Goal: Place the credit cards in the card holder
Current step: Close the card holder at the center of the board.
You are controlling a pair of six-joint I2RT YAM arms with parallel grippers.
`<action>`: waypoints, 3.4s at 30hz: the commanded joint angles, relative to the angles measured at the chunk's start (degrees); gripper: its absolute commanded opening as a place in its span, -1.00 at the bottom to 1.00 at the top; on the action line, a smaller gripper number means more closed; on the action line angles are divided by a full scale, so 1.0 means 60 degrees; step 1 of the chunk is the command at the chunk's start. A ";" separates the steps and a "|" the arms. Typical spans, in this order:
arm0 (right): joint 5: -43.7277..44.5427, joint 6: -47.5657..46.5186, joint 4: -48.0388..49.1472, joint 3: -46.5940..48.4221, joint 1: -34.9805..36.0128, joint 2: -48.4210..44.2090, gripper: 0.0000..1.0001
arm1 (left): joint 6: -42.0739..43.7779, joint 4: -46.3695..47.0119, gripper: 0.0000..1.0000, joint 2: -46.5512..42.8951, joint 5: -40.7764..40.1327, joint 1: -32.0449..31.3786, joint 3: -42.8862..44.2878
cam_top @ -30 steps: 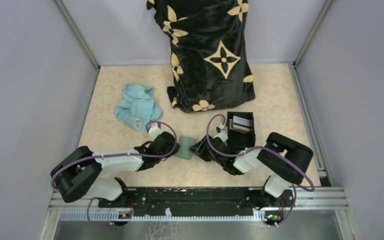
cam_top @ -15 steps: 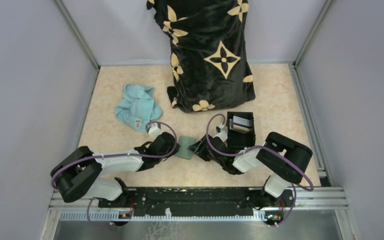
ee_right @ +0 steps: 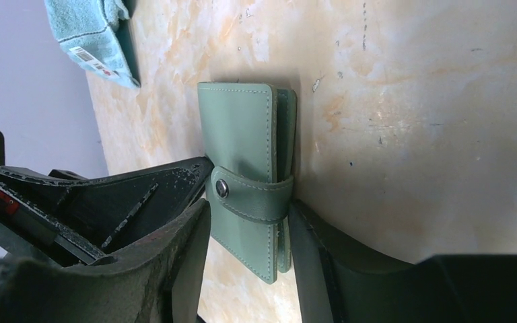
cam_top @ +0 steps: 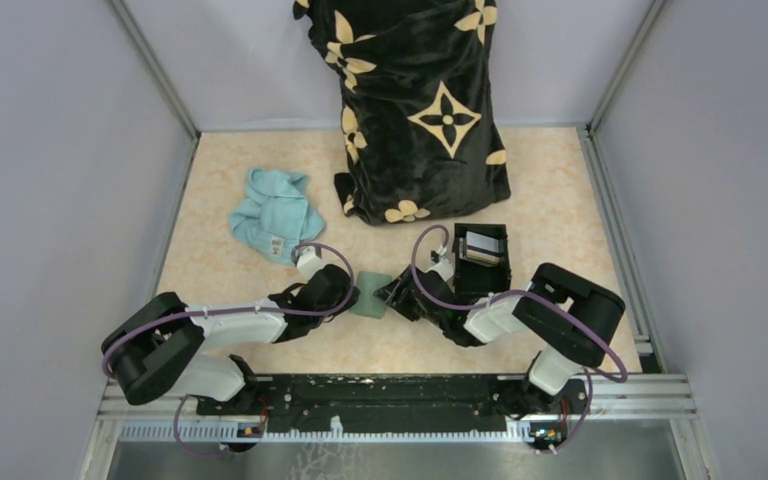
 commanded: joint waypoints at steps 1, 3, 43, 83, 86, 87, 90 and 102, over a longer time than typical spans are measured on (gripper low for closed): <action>-0.0082 -0.0090 -0.0959 0.0191 -0.0058 0.0342 -0.06 | 0.0137 -0.1327 -0.39 0.0349 0.0504 -0.0147 -0.0354; -0.0101 -0.0075 -0.1105 0.0245 -0.0073 0.0342 -0.06 | 0.0137 -0.1331 -0.39 0.0364 0.0504 -0.0156 -0.0358; -0.2043 -0.0993 -0.1955 0.0518 -0.0105 0.2657 -0.14 | 0.0068 -0.1450 -0.39 0.0613 0.0095 -0.0165 -0.0012; -0.2306 -0.0940 -0.1407 0.0743 -0.0161 0.3498 -1.00 | 0.0091 -0.1649 -0.39 0.0629 0.0035 -0.0163 0.0007; -0.2243 -0.1020 -0.1494 0.0720 -0.0159 0.3353 -1.00 | 0.0094 -0.1676 -0.39 0.0593 0.0021 -0.0163 -0.0016; -0.2166 -0.1033 -0.1580 0.0705 -0.0164 0.3261 -1.00 | 0.0094 -0.1685 -0.39 0.0561 0.0023 -0.0157 -0.0024; -0.2102 -0.1106 -0.1683 0.0662 -0.0228 0.3065 -1.00 | 0.0082 -0.1645 -0.40 0.0525 0.0063 -0.0167 -0.0016; -0.2510 -0.1170 -0.1061 0.0716 -0.0400 0.3138 -1.00 | 0.0065 -0.1457 -0.40 0.0759 0.0173 -0.0184 -0.0108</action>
